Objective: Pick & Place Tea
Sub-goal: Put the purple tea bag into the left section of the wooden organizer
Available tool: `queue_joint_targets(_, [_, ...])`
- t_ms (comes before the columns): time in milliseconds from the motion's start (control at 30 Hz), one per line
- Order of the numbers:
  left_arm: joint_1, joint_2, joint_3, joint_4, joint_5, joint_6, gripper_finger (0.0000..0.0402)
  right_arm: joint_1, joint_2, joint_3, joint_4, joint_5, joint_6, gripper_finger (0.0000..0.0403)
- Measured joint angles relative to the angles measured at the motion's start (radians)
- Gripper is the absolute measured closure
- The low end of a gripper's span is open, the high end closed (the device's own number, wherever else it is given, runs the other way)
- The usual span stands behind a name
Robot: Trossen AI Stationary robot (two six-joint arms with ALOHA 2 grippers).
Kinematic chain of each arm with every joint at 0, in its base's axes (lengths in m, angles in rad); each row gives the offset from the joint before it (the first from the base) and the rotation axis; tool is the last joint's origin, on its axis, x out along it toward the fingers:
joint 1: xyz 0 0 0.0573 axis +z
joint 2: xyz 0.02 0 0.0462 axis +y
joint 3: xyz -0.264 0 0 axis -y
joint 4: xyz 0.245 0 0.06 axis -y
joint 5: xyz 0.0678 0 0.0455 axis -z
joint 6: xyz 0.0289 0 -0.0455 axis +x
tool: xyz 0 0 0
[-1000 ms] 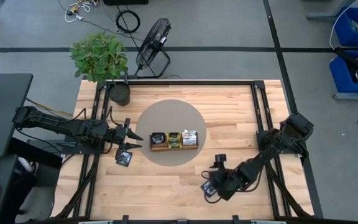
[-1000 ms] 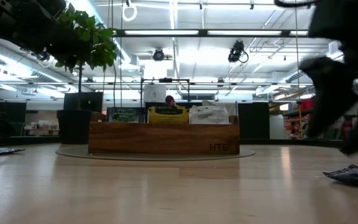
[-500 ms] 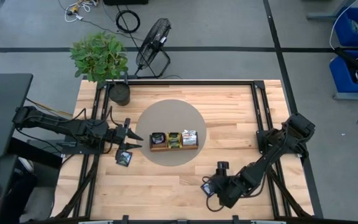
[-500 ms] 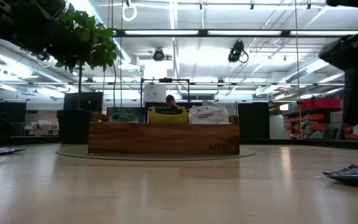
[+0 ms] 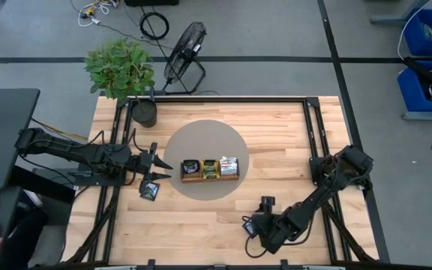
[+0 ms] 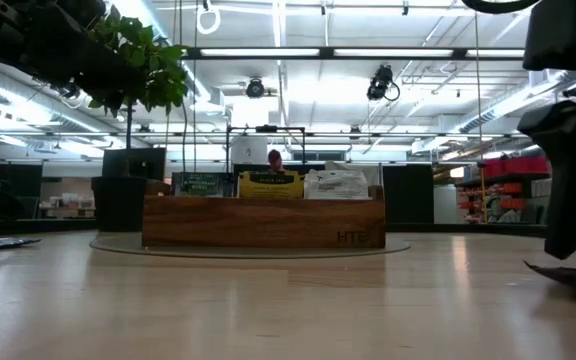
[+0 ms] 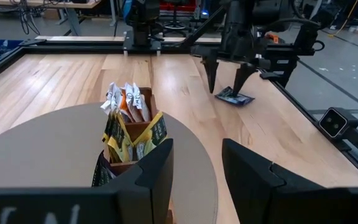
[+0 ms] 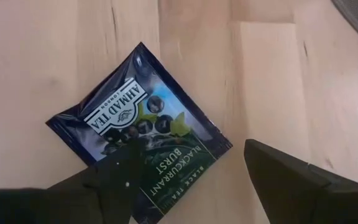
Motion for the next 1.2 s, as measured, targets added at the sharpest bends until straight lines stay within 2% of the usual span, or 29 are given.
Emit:
queue_joint_targets(133, [0.001,0.0,0.0,0.0,-0.001,0.0,0.0259,-0.002,0.005,-0.001,0.04,-0.037,-0.01,0.0115])
queue_joint_targets(267, [0.003,0.0,0.0,0.0,-0.011,0.001,0.0259,-0.007,0.005,-0.021,0.074,-0.1,-0.014,0.0143])
queue_joint_targets(400, [0.003,0.0,0.0,0.0,-0.011,0.004,0.0259,-0.009,0.001,-0.065,0.139,-0.126,-0.036,0.0202])
queue_joint_targets(667, [0.003,0.0,0.0,0.0,-0.011,-0.001,0.0259,-0.029,-0.007,-0.062,0.119,-0.123,-0.169,0.0354])
queue_joint_targets(767, [0.003,0.0,0.0,0.0,-0.011,-0.003,0.0259,-0.039,-0.022,-0.052,0.096,-0.124,-0.216,0.0389])
queue_joint_targets(867, [0.003,0.0,0.0,0.004,-0.013,-0.013,0.0259,-0.049,-0.044,-0.052,0.083,-0.113,-0.227,0.0395])
queue_joint_targets(1000, [0.003,0.0,0.0,0.02,-0.054,-0.05,0.0259,-0.067,-0.065,-0.056,0.049,-0.067,-0.251,0.038])
queue_joint_targets(1200, [0.001,0.021,0.0,0.119,-0.074,-0.192,0.0259,-0.094,-0.071,-0.055,0.06,-0.044,-0.332,0.0387])
